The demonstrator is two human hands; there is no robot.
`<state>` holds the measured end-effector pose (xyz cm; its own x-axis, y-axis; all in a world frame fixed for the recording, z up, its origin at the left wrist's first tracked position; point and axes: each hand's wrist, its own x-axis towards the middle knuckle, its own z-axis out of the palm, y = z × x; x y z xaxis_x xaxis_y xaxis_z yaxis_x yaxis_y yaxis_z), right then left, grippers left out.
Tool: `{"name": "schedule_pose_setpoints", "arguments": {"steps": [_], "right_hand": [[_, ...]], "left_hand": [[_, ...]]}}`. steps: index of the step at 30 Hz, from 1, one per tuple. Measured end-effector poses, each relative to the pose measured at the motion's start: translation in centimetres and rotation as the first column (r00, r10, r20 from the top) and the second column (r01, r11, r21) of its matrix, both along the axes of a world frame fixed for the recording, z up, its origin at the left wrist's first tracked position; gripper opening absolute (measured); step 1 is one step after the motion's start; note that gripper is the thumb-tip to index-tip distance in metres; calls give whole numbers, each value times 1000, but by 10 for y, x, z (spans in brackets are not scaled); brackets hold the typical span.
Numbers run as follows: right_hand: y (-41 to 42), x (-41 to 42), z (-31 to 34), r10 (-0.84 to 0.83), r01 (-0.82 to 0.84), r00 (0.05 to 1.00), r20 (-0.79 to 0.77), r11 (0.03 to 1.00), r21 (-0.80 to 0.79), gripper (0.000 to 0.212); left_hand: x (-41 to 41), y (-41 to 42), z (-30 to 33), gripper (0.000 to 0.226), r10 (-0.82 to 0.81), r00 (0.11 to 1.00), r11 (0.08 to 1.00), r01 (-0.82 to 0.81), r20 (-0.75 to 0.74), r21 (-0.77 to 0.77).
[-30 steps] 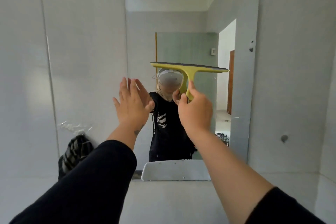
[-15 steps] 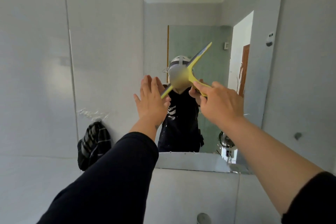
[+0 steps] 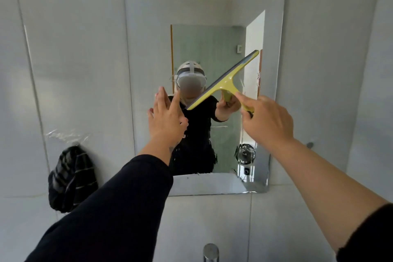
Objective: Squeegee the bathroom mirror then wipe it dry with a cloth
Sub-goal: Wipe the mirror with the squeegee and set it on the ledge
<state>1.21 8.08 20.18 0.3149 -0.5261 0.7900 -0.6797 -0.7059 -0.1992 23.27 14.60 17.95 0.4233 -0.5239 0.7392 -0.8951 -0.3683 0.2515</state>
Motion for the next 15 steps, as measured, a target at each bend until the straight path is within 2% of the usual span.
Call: {"name": "schedule_pose_setpoints", "arguments": {"steps": [7,15], "right_hand": [[-16,-11,-21,29,-51,983,181,991,120,47],[-8,8,-48,62,-189,898,435,948,256,47]], "left_hand": [[2,-1,-3,74,-14,1000,1000,14,5,-25],[2,0,-2,79,-14,1000,1000,14,-12,-1]]}}
